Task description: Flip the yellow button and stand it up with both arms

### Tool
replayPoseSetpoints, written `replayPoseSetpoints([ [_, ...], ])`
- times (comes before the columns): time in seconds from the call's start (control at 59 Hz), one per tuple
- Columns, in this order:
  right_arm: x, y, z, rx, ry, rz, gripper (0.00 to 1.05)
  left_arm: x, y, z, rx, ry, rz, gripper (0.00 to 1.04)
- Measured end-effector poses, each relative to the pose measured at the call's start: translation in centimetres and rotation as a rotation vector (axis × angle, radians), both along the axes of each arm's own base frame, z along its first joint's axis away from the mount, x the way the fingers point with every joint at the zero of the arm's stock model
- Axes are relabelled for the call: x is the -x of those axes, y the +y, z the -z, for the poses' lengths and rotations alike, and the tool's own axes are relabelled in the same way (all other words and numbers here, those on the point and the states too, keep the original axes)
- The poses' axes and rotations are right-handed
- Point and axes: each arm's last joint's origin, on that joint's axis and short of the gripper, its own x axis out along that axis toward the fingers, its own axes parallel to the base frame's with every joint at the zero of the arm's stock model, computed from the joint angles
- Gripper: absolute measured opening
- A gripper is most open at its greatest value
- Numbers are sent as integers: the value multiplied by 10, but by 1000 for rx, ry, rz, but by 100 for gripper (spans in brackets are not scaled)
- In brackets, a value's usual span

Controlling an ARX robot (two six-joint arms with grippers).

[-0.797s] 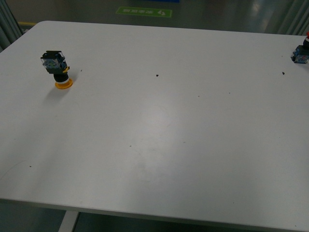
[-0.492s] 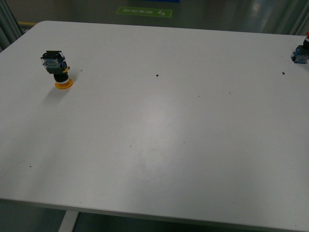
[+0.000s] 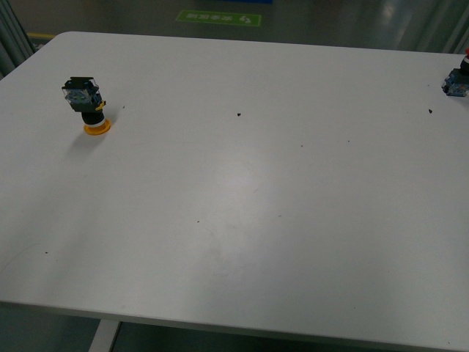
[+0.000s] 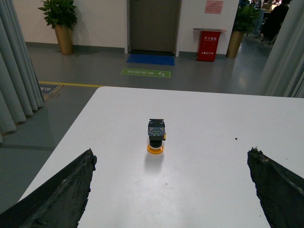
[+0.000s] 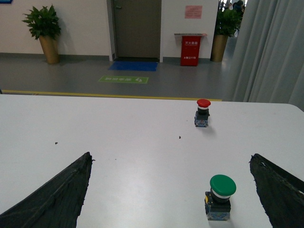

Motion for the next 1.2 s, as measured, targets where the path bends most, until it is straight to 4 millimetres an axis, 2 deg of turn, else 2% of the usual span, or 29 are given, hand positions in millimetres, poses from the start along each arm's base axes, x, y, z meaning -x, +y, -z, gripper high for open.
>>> replayPoseSetpoints([
  [0.17,0,0,0,0,0,0,97,0,0,0,3,8,-8,98],
  [0.254,0,0,0,0,0,0,97,-5,4,2,92,258,-99,98],
  [0.305,0,0,0,0,-1,0,97,-18,11,-1,120,338,-121,98],
  [0.441,0,0,0,0,-1,0,97,-48,27,-19,152,378,-98,98],
  [0.56,0,0,0,0,-1,0,97,-88,39,-29,82,454,-45,98],
  [0.746,0,0,0,0,-1,0,97,-146,45,-23,-24,610,25,98],
  [0.933,0,0,0,0,-1,0,97,-197,45,-22,-74,644,55,98],
  [1.204,0,0,0,0,-1,0,97,-252,51,-5,-54,666,43,98],
])
